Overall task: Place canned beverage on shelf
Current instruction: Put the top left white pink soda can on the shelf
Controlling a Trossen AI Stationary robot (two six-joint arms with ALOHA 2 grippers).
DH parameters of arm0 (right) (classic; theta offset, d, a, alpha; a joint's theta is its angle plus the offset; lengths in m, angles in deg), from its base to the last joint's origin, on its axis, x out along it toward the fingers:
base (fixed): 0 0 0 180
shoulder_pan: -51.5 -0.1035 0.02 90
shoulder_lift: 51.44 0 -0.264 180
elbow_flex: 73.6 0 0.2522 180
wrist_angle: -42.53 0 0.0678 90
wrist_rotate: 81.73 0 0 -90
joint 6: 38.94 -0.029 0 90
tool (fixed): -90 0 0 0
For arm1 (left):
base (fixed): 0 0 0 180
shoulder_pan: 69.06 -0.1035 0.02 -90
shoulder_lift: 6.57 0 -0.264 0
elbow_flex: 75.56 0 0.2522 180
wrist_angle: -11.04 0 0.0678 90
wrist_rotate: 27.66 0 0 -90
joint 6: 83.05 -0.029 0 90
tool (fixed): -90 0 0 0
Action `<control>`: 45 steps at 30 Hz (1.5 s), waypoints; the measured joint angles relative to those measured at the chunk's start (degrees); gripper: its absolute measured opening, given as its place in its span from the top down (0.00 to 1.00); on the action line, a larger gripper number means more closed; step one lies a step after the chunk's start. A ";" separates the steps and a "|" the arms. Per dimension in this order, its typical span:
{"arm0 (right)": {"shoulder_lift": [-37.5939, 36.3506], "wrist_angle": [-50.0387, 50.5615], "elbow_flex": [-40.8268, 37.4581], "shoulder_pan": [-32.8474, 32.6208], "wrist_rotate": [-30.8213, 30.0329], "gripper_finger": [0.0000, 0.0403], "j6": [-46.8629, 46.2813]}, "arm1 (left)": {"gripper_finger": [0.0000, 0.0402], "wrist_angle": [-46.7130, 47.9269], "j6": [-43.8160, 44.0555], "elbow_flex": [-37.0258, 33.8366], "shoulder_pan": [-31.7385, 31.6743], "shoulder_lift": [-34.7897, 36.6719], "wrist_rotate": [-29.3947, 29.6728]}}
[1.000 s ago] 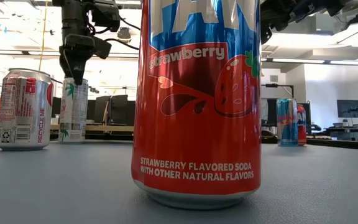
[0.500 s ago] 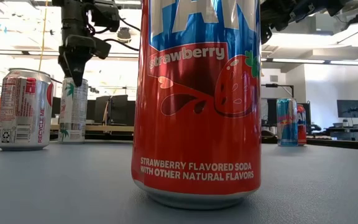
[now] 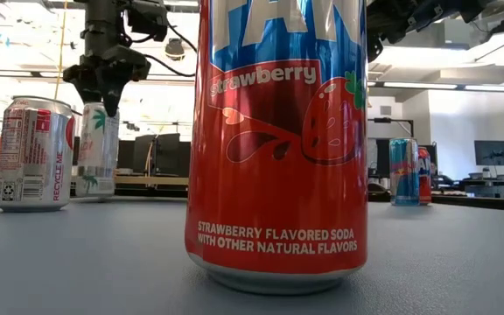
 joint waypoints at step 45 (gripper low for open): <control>-0.01 -0.26 0.00 -6.14 0.14 0.38 7.49 | 0.30 -2.04 12.67 -2.32 0.34 0.02 2.24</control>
